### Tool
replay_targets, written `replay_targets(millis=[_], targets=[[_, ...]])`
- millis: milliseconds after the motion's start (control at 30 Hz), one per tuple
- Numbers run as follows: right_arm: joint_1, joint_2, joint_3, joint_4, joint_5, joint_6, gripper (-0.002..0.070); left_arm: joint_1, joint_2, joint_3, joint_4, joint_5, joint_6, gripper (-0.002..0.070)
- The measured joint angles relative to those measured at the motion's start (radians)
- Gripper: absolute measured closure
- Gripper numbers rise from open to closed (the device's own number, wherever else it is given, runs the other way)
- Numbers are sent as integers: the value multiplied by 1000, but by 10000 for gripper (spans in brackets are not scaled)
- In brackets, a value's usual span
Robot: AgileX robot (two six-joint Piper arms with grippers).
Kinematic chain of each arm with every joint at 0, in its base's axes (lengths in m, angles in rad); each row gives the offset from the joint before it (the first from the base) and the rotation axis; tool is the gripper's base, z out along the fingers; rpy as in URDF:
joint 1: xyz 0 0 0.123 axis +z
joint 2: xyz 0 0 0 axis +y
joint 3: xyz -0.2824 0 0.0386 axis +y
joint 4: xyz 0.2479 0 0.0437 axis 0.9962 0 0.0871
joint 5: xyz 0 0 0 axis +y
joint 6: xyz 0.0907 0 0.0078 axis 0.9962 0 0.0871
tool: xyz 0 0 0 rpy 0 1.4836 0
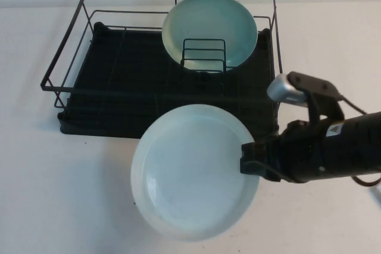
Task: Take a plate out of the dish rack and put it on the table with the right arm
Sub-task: Place the plate from the table
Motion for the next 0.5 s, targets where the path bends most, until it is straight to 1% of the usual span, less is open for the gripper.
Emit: replay_targets(millis=[267, 500], targets=[[10, 240, 0, 65, -66, 1, 629, 0, 0, 0, 0, 0, 0, 679], [10, 311, -2, 112, -113, 5, 630, 0, 0, 0, 0, 0, 0, 679]])
